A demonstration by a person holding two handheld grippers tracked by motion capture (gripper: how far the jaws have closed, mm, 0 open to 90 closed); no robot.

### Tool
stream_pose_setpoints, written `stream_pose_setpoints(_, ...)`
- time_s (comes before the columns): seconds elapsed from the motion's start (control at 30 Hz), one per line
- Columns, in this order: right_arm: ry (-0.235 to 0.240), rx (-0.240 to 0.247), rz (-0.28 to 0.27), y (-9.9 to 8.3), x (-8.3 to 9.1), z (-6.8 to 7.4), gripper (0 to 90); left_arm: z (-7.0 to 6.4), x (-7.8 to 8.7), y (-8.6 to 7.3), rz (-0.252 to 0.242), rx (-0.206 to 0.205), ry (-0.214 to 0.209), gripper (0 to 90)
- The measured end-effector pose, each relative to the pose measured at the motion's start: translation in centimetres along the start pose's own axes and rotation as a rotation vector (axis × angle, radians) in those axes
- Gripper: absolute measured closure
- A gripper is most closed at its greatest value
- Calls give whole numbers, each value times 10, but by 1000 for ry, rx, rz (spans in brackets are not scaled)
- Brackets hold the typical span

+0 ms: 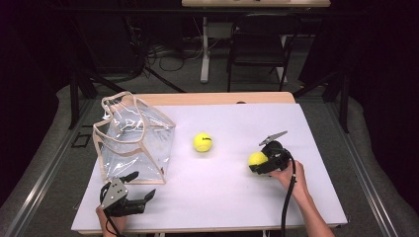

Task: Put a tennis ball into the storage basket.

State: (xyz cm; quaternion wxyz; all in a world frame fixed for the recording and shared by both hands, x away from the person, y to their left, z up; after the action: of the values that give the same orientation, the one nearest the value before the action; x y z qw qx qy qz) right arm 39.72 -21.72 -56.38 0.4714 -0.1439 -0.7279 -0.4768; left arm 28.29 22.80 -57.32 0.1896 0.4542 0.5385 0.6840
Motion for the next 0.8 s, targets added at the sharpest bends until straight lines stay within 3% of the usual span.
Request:
stream_pose_setpoints(0.03,-4,15,17,0,2,0,261,0,0,0,0,0,2,160)
stream_pose_setpoints(0.1,0,14,-14,1,2,0,261,0,0,0,0,-2,3,160)
stream_pose_setpoints(0.13,-4,23,4,1,4,0,261,0,0,0,0,0,3,160)
stream_pose_setpoints(0.17,0,13,-35,2,3,1,262,0,0,0,0,0,3,160)
stream_pose_setpoints(0.8,21,76,-63,9,14,17,263,0,0,1,-4,-4,1,160)
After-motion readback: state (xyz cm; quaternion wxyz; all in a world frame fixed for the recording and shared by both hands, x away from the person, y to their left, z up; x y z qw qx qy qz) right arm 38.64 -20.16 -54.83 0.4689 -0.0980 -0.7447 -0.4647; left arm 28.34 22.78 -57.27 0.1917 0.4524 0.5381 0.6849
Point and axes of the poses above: each handheld gripper's, and its own axes: x roughly backward along the jaws, y roughly out of its top, z roughly to its left, the point moved 4 cm from there along -x, roughly forward along the jaws, and after that the axes turned 13 degrees about -y, right-handed, at the moved point
